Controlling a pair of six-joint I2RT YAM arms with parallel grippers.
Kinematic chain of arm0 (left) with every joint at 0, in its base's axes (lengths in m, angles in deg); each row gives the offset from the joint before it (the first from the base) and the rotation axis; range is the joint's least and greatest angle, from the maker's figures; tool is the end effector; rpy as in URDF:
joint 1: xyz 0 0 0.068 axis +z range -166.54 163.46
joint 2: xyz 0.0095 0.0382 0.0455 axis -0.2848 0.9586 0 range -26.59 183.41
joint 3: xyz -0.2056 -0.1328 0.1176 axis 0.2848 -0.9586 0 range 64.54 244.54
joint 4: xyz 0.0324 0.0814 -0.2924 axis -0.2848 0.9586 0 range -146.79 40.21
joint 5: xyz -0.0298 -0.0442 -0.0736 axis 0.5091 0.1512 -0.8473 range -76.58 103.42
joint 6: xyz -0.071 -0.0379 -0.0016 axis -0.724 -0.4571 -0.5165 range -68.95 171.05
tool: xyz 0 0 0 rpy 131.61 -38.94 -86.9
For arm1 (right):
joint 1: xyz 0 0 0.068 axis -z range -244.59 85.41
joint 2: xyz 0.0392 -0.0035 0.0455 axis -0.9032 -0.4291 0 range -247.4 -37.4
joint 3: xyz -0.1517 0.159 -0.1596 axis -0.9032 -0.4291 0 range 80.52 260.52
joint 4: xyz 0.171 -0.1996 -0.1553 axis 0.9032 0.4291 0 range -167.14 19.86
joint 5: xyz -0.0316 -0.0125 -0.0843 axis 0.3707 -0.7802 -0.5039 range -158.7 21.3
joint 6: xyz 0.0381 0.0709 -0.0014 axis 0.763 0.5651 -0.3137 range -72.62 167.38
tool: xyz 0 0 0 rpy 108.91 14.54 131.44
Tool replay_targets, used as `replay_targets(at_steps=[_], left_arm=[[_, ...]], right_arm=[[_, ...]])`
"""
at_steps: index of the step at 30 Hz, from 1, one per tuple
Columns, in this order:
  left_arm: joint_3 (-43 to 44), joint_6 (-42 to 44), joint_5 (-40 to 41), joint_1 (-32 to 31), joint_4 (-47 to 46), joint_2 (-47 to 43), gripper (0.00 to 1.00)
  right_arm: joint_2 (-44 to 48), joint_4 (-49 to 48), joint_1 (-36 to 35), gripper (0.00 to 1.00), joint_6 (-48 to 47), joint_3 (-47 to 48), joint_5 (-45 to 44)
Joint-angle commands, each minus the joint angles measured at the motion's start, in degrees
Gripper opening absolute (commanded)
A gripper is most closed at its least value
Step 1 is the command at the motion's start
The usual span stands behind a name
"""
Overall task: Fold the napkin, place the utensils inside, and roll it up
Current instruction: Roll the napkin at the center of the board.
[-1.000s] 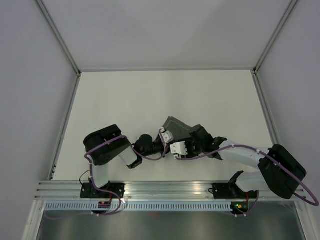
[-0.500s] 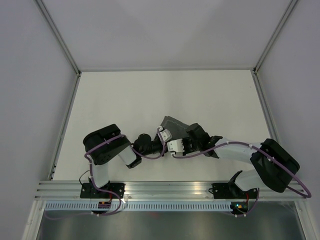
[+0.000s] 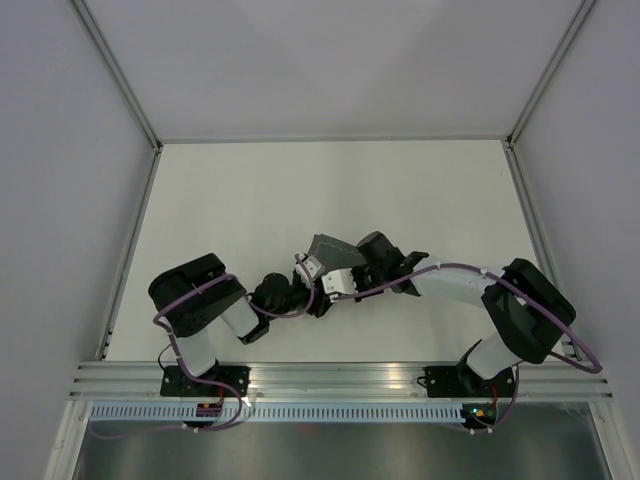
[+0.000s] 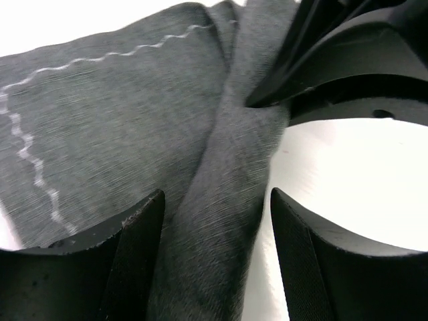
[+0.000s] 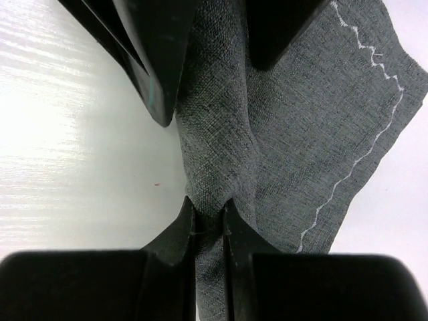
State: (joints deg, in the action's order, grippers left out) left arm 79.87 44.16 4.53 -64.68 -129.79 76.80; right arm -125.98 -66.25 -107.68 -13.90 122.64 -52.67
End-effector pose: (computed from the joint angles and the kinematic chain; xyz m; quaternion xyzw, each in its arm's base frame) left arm 0.1846 -0.2219 0.0429 0.3228 0.7240 -0.3347 0.5095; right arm 0.2305 0.2420 0.0878 -0.7748 0.5516 0.0882 0.2960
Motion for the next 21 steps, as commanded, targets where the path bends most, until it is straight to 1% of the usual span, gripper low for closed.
replay_targets(at_steps=[1, 3, 5, 6, 7, 10, 11, 12, 13, 14, 15, 16, 17, 19, 21], left_arm=[[-0.92, -3.03, 3.68, -0.64, -2.24, -5.04, 0.70], [-1.36, -3.39, 7.20, -0.46, -2.16, -7.32, 0.70], [-2.06, -4.00, 11.86, -0.29, -2.24, -8.99, 0.73], [-2.15, -3.83, 14.83, -0.20, -1.72, -10.65, 0.73], [-2.24, -3.57, 16.08, -0.11, -0.15, -11.89, 0.73], [-2.41, -4.53, 22.05, 0.24, 2.14, -17.16, 0.77], [-2.41, -4.96, 23.63, 0.59, 4.67, -18.74, 0.79], [-2.06, -5.58, 26.17, 0.94, 7.92, -23.19, 0.81], [0.20, -7.41, 26.98, 1.38, 12.22, -25.41, 0.95], [2.49, -8.47, 26.99, 2.69, 25.48, -27.96, 1.00], [5.21, -9.01, 26.38, 3.05, 31.53, -29.64, 1.00], [9.24, -7.19, 26.29, 3.05, 34.73, -31.48, 1.00], [9.80, -6.64, 26.20, 3.14, 35.89, -32.28, 1.00], [9.37, -6.72, 26.89, 3.14, 32.92, -35.17, 1.00], [10.15, -7.16, 27.51, 4.10, 33.53, -35.98, 1.00]], right_arm=[[-6.17, 14.58, 1.25, 0.00, 3.00, -0.74, -3.29], [-7.14, 15.03, 1.52, 0.00, 3.53, 0.05, -3.72], [-7.84, 15.29, 1.69, 0.01, 3.71, 0.41, -4.51], [-7.93, 15.47, 1.87, 0.01, 3.88, 0.67, -4.52], [-8.19, 15.73, 2.04, 0.00, 4.06, 0.76, -4.43], [-9.24, 16.18, 2.75, 0.00, 4.50, 1.55, -5.04], [-9.51, 16.35, 2.92, 0.00, 4.67, 1.73, -5.31], [-9.77, 16.35, 3.36, 0.00, 5.02, 2.34, -6.01], [-10.64, 16.70, 3.71, 0.00, 5.03, 2.52, -6.27], [-11.09, 16.88, 4.15, 0.00, 5.03, 3.22, -6.45], [-11.61, 17.40, 5.29, 0.00, 4.94, 3.48, -6.71], [-12.49, 18.36, 5.99, 0.00, 5.11, 4.18, -6.19], [-13.02, 19.33, 6.70, 0.01, 5.03, 5.15, -5.93], [-13.99, 20.74, 8.46, 0.00, 5.38, 7.17, -6.62], [-14.43, 22.14, 9.95, 0.01, 5.47, 8.75, -6.63]])
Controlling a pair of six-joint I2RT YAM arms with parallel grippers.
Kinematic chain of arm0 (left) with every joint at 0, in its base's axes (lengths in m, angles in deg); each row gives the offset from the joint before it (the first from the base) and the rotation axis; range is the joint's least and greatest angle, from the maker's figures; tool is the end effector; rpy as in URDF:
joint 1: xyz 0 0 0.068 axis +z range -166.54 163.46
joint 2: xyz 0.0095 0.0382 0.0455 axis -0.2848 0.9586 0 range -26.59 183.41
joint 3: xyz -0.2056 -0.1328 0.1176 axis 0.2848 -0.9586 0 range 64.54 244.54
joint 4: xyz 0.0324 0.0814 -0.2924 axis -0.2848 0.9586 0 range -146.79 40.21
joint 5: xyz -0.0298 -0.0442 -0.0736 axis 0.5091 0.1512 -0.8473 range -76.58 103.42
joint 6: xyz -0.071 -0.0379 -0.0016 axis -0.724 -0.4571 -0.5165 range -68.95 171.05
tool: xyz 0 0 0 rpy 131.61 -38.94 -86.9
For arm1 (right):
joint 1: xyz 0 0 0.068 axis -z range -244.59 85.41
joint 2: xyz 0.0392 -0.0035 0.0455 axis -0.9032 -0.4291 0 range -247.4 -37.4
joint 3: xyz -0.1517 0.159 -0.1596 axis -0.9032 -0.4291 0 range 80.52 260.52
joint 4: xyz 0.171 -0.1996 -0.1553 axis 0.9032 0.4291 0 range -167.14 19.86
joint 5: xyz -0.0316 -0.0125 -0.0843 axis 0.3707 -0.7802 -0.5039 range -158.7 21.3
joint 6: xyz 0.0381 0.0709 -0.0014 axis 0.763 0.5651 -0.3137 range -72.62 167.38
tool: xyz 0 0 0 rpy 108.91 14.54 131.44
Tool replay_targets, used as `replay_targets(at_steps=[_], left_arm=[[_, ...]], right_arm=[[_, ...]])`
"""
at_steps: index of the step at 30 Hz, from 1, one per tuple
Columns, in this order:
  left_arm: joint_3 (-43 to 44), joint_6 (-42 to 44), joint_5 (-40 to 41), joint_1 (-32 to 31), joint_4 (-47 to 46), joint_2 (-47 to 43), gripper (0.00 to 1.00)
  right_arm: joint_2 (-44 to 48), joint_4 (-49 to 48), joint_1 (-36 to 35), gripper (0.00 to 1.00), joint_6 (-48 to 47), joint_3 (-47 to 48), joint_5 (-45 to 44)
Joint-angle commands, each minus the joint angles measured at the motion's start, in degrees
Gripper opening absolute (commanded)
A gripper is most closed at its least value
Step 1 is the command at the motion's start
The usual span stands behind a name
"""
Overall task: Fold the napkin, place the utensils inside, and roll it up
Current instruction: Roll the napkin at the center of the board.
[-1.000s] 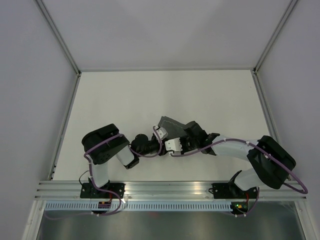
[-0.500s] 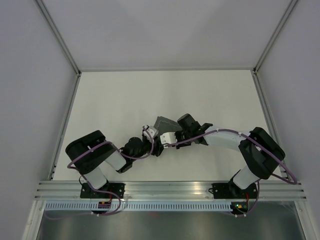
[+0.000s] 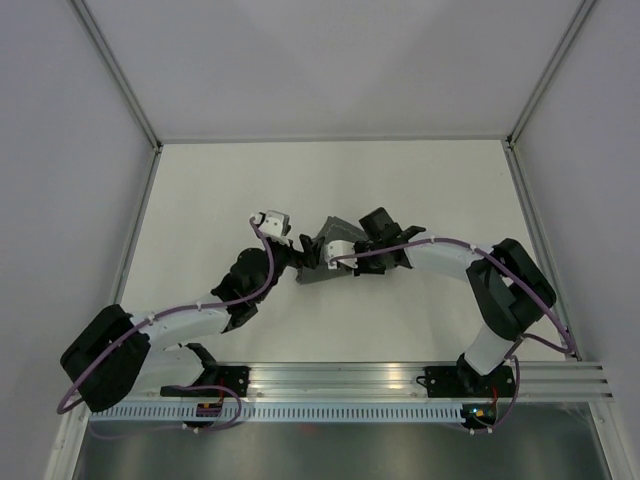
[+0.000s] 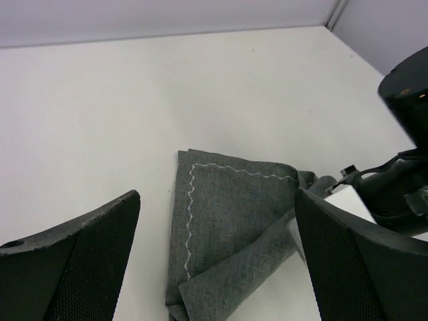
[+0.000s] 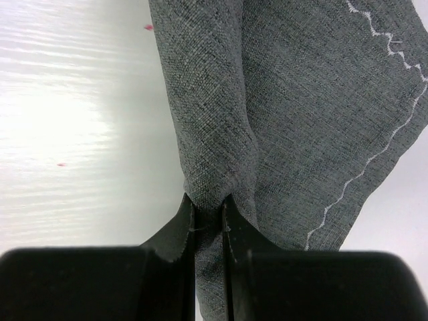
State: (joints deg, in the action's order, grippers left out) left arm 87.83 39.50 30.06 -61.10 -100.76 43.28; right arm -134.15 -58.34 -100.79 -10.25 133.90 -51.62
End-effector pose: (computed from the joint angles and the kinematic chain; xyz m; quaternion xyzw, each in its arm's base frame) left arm 0.2377 -0.2059 0.1834 0.1073 0.7144 -0.2291 0.6524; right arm 0.2860 0.2347 0.0938 -0.7255 0.6296 0.0974 0.2605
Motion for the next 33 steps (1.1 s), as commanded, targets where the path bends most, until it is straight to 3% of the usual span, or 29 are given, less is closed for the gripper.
replay_targets(at_steps=[1, 7, 12, 14, 15, 16, 17, 19, 20, 21, 22, 26, 28, 30, 33], left_arm=[[2.46, -3.03, 2.86, 0.61, 4.07, -2.45, 1.00], [0.18, -15.74, 2.07, 6.23, -2.78, -4.12, 1.00], [2.36, -23.94, -4.40, 11.68, 2.98, -8.08, 0.98], [5.88, -30.33, -5.21, 11.68, 11.85, -6.94, 0.91], [6.15, -33.94, -7.22, 11.60, 12.06, -6.33, 0.88], [5.55, -36.24, -8.63, 10.99, 10.76, -3.88, 0.79], [6.15, -35.30, -8.65, 8.81, 12.92, -3.08, 0.75], [6.42, -25.84, -0.77, 4.76, 12.77, -2.11, 0.71], [4.42, -23.63, 1.44, 2.39, 10.07, -2.45, 0.71], [1.35, -20.99, 0.77, 2.19, -1.79, -2.98, 0.71], [-3.38, -20.10, 1.11, 2.11, -5.39, -3.15, 0.71], [-7.03, -21.66, 0.15, 2.11, -11.05, -1.84, 0.71], [-5.37, -20.90, -6.69, 1.67, -11.06, -0.18, 0.63], [-0.73, -13.81, -6.64, -2.10, -6.86, 2.20, 0.58], [2.45, -4.49, -6.01, -5.71, -3.32, 5.61, 0.61]], right_arm=[[-7.13, 14.85, 3.59, 0.00, 1.82, -1.89, -7.24], [-11.17, 21.18, 7.02, 0.00, 1.55, 3.91, -4.25], [-13.37, 24.69, 7.73, 0.01, 2.87, 8.40, -2.23], [-14.17, 25.66, 7.90, 0.01, 3.31, 9.54, -1.97], [-14.26, 26.10, 7.99, 0.00, 3.66, 9.72, -1.70], [-14.26, 26.10, 8.08, 0.00, 3.83, 9.72, -1.70], [-14.26, 26.10, 8.17, 0.00, 4.01, 9.55, -1.70], [-15.22, 26.54, 8.34, 0.00, 4.19, 9.63, -1.35], [-15.57, 27.15, 8.43, 0.00, 4.19, 10.50, -1.00], [-16.18, 28.55, 8.95, 0.00, 4.36, 11.12, -0.56], [-17.32, 29.35, 9.13, 0.00, 4.45, 11.91, 0.23], [-21.19, 33.92, 10.28, 0.01, 5.33, 17.61, 1.81], [-23.38, 36.56, 10.72, 0.00, 5.77, 19.20, 2.34], [-25.23, 39.02, 10.81, 0.01, 5.77, 21.40, 2.87], [-28.04, 42.00, 10.81, 0.00, 6.21, 24.39, 3.75]])
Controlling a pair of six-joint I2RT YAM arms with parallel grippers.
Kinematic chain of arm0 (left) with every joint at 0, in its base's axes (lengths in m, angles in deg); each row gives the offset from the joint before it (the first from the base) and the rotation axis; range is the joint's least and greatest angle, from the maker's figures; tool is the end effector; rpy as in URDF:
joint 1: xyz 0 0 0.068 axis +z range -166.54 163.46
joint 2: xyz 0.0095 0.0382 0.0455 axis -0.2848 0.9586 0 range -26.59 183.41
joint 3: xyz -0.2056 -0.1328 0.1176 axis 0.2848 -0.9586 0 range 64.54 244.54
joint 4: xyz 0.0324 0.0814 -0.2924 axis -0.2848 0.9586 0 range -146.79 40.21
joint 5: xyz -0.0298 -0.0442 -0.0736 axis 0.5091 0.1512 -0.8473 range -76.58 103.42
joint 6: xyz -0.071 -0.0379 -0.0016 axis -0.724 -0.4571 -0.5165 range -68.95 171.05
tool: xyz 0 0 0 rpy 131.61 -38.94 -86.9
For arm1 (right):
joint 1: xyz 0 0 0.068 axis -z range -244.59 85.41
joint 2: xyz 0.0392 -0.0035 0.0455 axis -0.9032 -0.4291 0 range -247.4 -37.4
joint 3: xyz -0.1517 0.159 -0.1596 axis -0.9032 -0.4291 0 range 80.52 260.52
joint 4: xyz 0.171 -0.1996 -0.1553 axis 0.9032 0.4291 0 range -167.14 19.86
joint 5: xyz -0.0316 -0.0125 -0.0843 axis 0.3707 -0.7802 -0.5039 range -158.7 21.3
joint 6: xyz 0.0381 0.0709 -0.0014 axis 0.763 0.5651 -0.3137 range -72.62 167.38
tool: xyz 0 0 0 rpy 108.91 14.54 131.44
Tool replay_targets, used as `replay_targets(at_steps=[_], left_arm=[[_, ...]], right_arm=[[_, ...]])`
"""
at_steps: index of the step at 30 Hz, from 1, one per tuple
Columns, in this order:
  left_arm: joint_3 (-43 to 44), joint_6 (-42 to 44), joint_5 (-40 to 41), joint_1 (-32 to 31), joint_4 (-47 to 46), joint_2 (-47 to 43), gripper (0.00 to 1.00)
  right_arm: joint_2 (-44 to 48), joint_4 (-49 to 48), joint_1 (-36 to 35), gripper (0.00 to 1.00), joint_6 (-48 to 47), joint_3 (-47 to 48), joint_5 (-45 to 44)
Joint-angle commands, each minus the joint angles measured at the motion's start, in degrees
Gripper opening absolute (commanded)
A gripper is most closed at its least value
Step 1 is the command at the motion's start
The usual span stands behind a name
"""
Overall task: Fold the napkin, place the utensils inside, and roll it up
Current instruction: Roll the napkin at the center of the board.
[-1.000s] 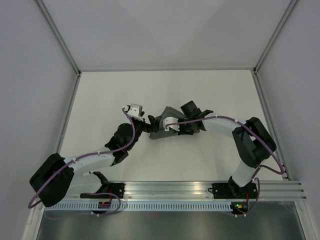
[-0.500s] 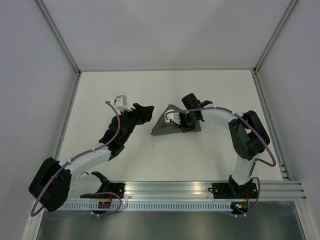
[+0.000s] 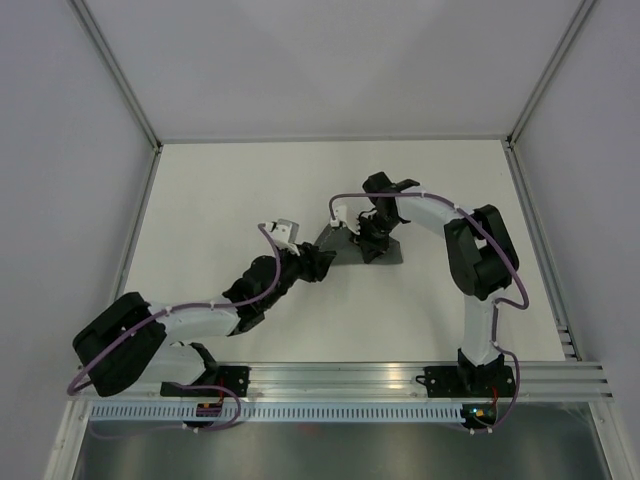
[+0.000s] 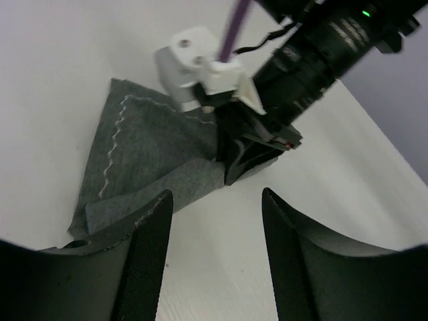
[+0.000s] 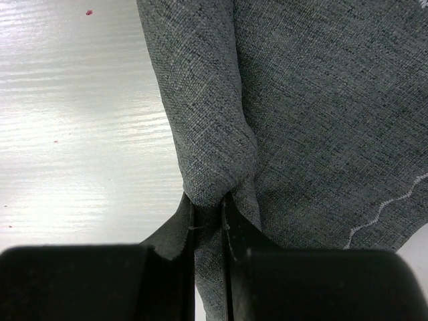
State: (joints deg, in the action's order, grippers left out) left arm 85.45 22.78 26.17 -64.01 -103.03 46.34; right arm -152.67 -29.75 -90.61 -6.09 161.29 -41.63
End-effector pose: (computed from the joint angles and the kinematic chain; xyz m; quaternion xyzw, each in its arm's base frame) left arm 0.2213 -0.2183 0.1577 0.0495 0.7394 -0.3440 0.5766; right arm 0.3684 0.2151 0.1010 -0.6328 0.7350 0.2105 0.1222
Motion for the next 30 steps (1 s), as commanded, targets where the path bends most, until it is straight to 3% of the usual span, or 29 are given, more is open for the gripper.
replay_targets(at_steps=[1, 4, 5, 7, 9, 12, 15, 17, 18, 19, 20, 21, 26, 30], left_arm=[[5.19, 14.62, -1.42, -3.68, -1.74, 3.62, 0.62], [3.98, 19.82, -3.78, -5.01, -5.85, 7.22, 0.67], [2.57, 20.10, -4.14, -5.27, -13.45, 8.01, 0.68], [0.54, 15.46, -0.20, -4.92, -16.85, 9.85, 0.51], [2.72, 8.78, 2.71, -4.92, -12.06, 10.65, 0.31], [5.45, 1.07, 5.86, -5.01, -6.86, 12.33, 0.21], [6.68, -1.16, 5.62, -5.01, -7.90, 13.99, 0.17], [8.00, -2.31, 6.32, -5.01, -6.33, 15.48, 0.17], [9.58, -2.49, 7.10, -5.01, -3.88, 16.10, 0.27], [10.29, -2.23, 7.20, -5.01, -2.99, 16.54, 0.26], [11.95, -1.36, 7.02, -5.01, -1.85, 17.24, 0.16], [12.83, -1.00, 6.67, -5.01, 1.47, 17.51, 0.16], [15.22, 12.14, -1.57, -5.27, 6.07, 19.27, 0.42], [15.22, 17.81, -8.17, -5.27, 8.00, 20.06, 0.48]], right_arm=[[-10.33, 14.38, 0.79, 0.00, 1.97, -2.03, -6.07], [-13.13, 17.90, 0.88, 0.00, 1.53, 1.05, -5.01], [-13.67, 18.51, 0.97, 0.00, 1.62, 2.45, -4.92], [-15.08, 19.83, 1.15, 0.00, 1.97, 3.77, -4.75], [-15.69, 20.54, 1.32, 0.00, 1.79, 4.66, -4.57], [-16.13, 20.98, 1.41, 0.00, 1.62, 5.10, -4.39], [-16.83, 21.42, 1.41, 0.00, 1.97, 5.89, -4.22], [-17.27, 21.95, 1.50, 0.01, 1.97, 6.67, -4.04], [-17.71, 22.56, 1.50, 0.00, 2.06, 6.94, -3.96], [-17.80, 22.65, 1.50, 0.00, 1.88, 7.12, -3.95], [-17.80, 22.83, 1.50, 0.00, 1.88, 7.12, -3.87], [-18.06, 22.83, 1.50, 0.00, 1.88, 7.21, -3.87], [-20.26, 25.02, 1.59, 0.01, 2.41, 9.84, -3.60], [-21.32, 25.29, 1.76, 0.00, 3.81, 11.33, -3.43]])
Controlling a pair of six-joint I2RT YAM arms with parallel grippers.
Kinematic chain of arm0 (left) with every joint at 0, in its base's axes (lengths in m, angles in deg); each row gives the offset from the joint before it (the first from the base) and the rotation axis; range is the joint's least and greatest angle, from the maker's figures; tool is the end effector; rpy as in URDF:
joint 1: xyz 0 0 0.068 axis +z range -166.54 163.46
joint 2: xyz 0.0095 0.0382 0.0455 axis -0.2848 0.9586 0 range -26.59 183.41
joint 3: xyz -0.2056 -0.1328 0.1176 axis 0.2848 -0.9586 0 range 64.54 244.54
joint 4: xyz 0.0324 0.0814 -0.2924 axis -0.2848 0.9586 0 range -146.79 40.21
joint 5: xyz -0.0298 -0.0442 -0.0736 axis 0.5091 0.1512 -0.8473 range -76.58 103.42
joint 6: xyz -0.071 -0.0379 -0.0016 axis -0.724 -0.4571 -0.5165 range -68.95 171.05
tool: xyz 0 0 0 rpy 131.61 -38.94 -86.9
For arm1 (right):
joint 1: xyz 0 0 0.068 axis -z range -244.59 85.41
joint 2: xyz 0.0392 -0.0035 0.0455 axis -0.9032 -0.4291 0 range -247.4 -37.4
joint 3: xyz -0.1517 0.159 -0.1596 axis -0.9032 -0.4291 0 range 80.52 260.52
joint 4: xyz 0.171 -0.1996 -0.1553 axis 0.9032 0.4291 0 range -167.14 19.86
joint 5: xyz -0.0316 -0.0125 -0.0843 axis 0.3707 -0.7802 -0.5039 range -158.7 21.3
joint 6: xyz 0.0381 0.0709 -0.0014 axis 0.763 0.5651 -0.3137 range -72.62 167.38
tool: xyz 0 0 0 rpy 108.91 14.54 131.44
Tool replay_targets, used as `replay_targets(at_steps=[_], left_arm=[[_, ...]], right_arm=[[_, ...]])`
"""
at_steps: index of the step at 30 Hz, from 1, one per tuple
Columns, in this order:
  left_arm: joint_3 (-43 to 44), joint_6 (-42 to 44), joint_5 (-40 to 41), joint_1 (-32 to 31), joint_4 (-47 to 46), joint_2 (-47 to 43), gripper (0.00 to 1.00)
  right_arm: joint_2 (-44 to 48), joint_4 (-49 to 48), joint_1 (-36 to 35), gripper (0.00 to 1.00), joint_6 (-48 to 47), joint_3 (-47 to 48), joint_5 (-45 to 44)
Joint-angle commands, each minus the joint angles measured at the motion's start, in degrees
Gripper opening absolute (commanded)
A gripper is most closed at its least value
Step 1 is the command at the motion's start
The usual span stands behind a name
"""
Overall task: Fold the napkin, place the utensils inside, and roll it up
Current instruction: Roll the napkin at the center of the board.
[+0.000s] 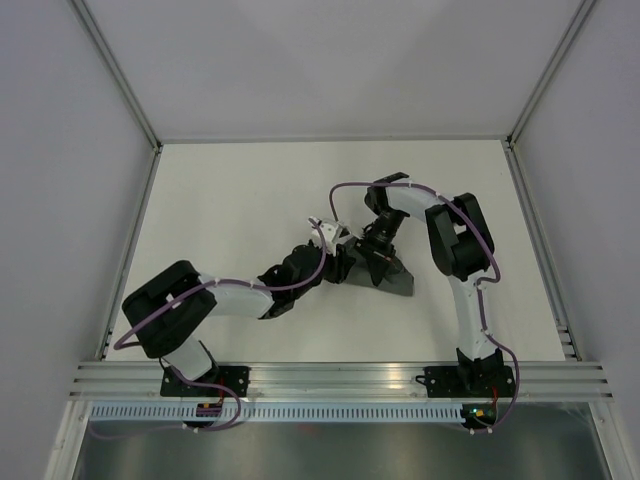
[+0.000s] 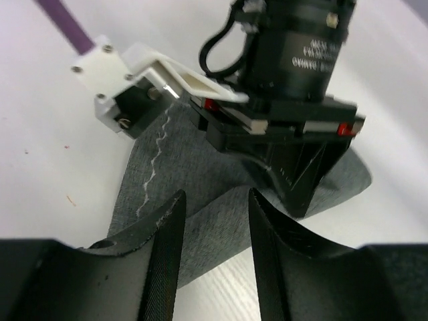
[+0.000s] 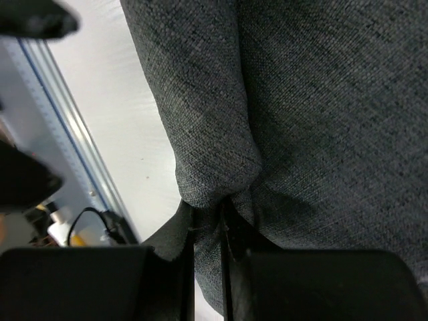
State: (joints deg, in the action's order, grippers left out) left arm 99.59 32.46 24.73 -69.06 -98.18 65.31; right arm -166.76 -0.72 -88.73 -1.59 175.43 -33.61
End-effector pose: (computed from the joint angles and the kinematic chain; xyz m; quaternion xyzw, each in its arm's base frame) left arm 0.2393 -0.2894 0.1271 0.1739 0.7749 -0.2866 0.5358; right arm 0.3616 0.2059 0.0791 0.5147 -0.7857 -0.3267 0.1049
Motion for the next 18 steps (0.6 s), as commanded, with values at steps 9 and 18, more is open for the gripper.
replay_targets(at_steps=[9, 18], left_arm=[[1.87, 13.23, -9.55, -0.31, 7.55, 3.20, 0.51], [4.50, 13.58, -7.01, -0.31, 9.04, 8.38, 0.45]], right_arm=[[-6.17, -6.90, 0.32, 0.01, 3.26, -2.98, -12.77], [-3.18, -12.17, 0.32, 0.15, 7.39, -4.56, -15.49]])
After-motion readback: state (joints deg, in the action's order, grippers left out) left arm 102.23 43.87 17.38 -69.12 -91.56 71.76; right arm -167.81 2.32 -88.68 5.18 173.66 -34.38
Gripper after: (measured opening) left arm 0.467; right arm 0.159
